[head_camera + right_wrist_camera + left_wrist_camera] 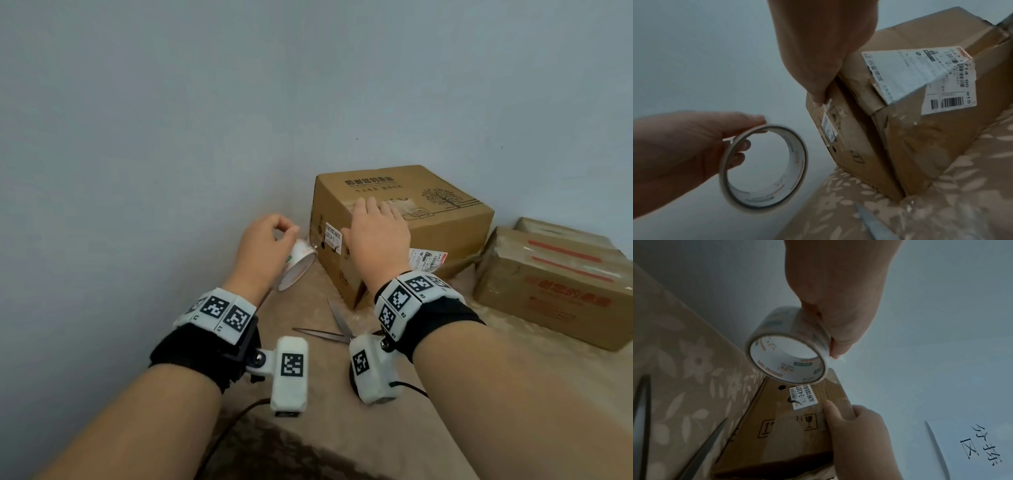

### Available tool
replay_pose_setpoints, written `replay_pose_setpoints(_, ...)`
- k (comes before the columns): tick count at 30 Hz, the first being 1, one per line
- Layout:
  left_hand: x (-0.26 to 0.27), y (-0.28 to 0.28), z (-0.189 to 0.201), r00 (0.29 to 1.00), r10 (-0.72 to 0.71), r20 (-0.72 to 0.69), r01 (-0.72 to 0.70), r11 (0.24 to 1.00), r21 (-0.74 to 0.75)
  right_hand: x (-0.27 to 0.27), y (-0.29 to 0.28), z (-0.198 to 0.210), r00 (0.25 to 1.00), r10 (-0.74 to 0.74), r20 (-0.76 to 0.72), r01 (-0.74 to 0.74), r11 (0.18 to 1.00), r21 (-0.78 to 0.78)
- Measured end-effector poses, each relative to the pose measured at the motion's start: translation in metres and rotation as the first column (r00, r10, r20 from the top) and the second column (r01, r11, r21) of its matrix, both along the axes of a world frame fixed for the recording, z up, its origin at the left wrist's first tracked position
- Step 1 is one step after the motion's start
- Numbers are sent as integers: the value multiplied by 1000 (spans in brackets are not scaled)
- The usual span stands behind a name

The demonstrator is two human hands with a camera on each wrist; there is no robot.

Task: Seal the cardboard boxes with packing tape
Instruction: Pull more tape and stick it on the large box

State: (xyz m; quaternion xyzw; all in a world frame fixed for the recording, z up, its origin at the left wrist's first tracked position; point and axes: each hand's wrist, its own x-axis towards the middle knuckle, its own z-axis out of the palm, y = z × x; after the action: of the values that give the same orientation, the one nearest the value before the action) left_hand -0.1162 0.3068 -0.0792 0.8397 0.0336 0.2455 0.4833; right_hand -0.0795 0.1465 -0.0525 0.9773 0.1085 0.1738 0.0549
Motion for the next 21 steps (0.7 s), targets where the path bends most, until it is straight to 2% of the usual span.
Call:
replay_pose_setpoints(4, 7, -1, -1, 1000, -22, -17, 22, 1000, -4, 2, 1, -1, 1000, -3, 11, 3, 1000, -18)
replay_pose_setpoints(6, 6, -3, 2, 996, -86, 3, 86, 995, 46, 2, -6, 4, 997, 82, -1, -82, 995, 64)
replay_pose_setpoints(7, 6, -4, 6, 989, -145, 20, 142, 985, 102, 0, -12, 9, 987, 159, -19, -154, 976, 154)
replay_pose_setpoints(9, 5, -7, 14, 961, -276, 2, 266, 927, 265, -3, -29, 20, 941, 333, -55, -297, 894, 334)
replay_pose_setpoints(11, 7, -12, 22, 924, -379, -54, 365, 827, 428, -2, -47, 29, 887, 448, -109, -387, 852, 351)
replay_pose_setpoints(13, 13, -21, 27, 894, -439, -89, 416, 739, 530, 3, -59, 29, 837, 510, -199, -423, 833, 357)
replay_pose_setpoints(16, 18, -34, 36, 861, -491, -135, 481, 700, 528, 9, -62, 28, 802, 553, -225, -423, 793, 438)
replay_pose_setpoints(21, 21, -41, 40, 860, -474, -189, 503, 725, 471, 13, -71, 29, 799, 516, -309, -435, 850, 296)
